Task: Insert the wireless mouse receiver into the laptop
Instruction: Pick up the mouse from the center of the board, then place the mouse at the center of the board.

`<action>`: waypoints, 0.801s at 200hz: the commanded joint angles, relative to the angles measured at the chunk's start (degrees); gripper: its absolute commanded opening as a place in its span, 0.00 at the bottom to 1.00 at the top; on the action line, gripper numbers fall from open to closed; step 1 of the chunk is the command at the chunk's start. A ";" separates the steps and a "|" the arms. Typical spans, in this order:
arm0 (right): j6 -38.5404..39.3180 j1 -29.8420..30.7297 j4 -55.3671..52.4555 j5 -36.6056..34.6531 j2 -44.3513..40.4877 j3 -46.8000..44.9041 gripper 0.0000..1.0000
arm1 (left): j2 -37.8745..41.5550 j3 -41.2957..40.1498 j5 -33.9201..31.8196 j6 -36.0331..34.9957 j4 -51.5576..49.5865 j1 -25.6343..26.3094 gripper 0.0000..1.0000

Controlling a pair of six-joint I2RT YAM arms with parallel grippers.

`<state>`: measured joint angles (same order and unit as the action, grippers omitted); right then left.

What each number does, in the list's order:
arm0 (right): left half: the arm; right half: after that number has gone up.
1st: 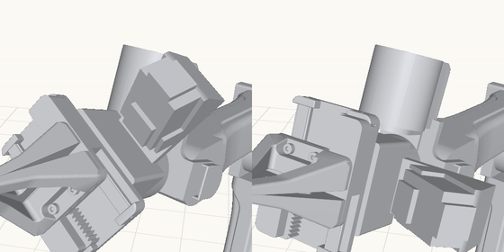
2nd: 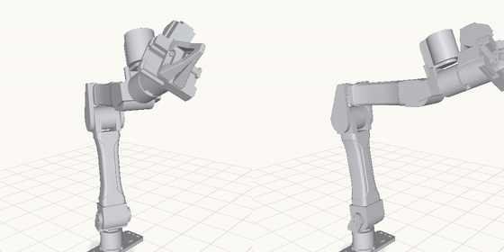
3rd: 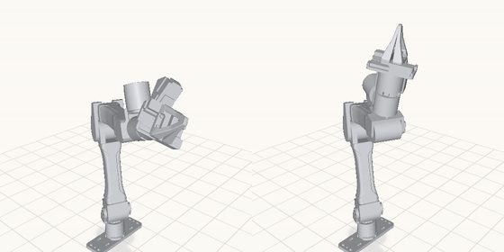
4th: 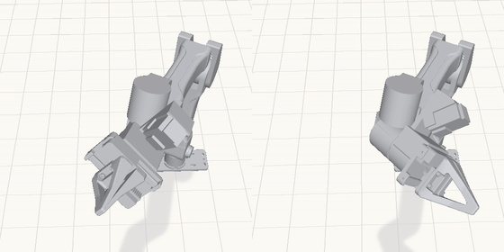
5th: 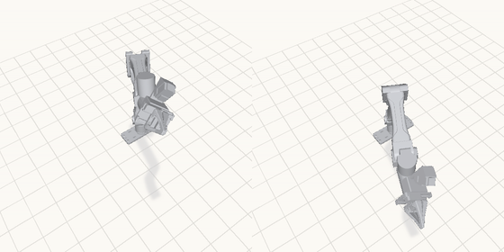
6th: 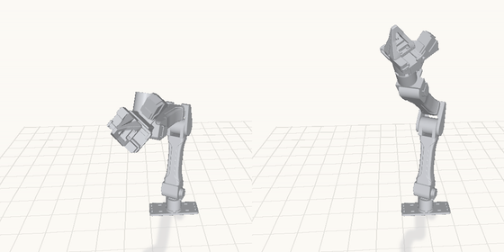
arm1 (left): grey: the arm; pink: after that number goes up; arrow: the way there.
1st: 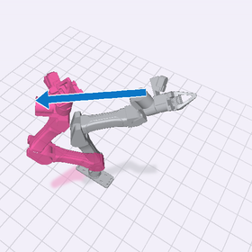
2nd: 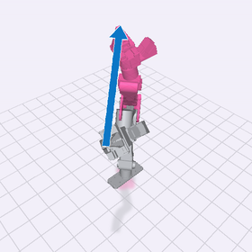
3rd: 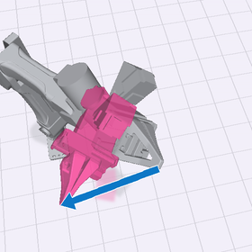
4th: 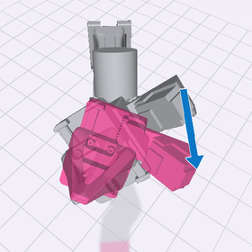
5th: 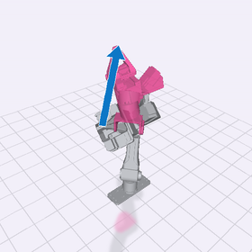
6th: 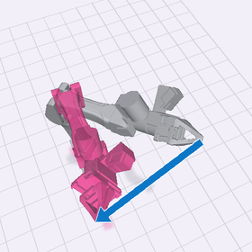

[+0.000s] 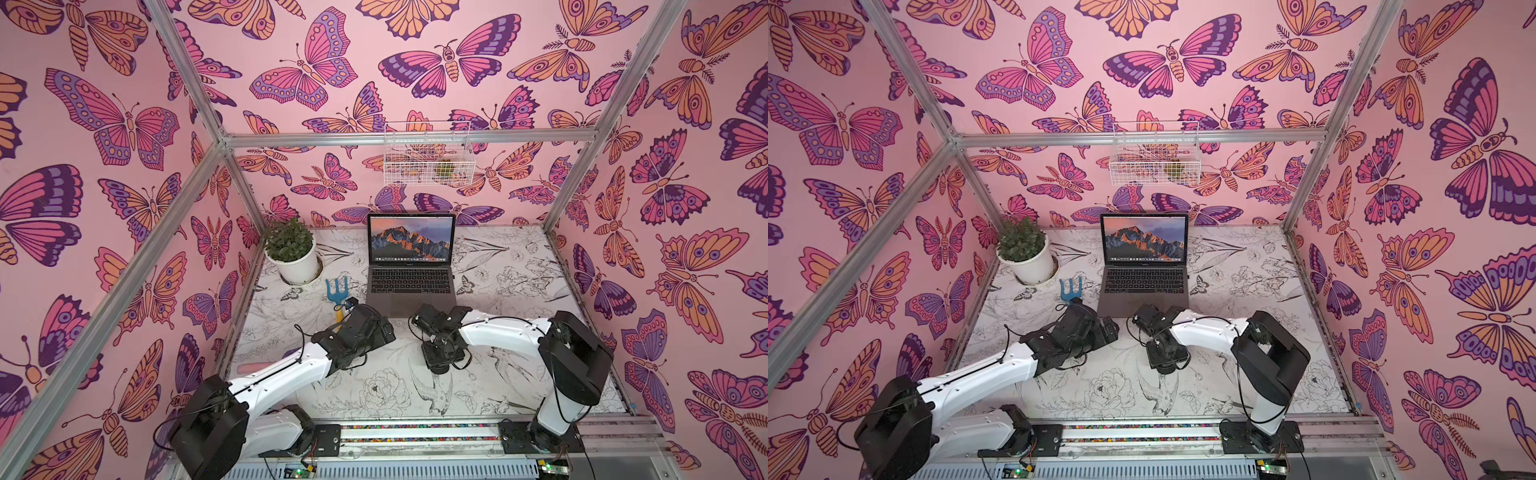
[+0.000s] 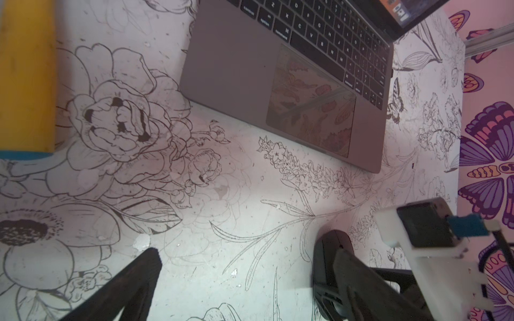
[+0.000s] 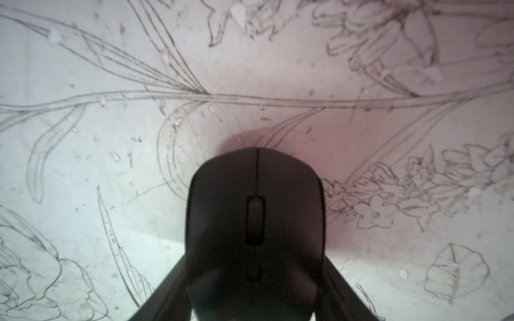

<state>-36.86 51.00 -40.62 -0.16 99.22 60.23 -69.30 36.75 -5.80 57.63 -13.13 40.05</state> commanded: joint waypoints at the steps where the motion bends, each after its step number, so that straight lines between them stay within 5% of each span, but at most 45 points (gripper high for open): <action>1: 3.10 -2.82 -2.90 -1.06 -3.13 3.93 0.48 | -1.61 1.46 1.91 0.14 0.63 -1.84 1.00; 71: 16.64 -27.06 -2.37 2.82 -2.49 13.94 0.47 | -10.87 3.54 10.99 4.42 6.84 -5.67 1.00; 111: 25.00 -41.59 -7.38 4.45 3.19 20.91 0.47 | -11.15 4.34 6.28 7.13 3.90 -5.78 1.00; 160: 31.45 -48.93 -16.15 6.28 13.60 31.90 0.48 | -8.30 5.16 -1.49 11.11 -1.95 -6.22 1.00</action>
<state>-10.33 3.44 -49.39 4.54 108.68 86.74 -79.79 40.38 -1.21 65.34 -9.65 34.39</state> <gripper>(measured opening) 0.609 0.998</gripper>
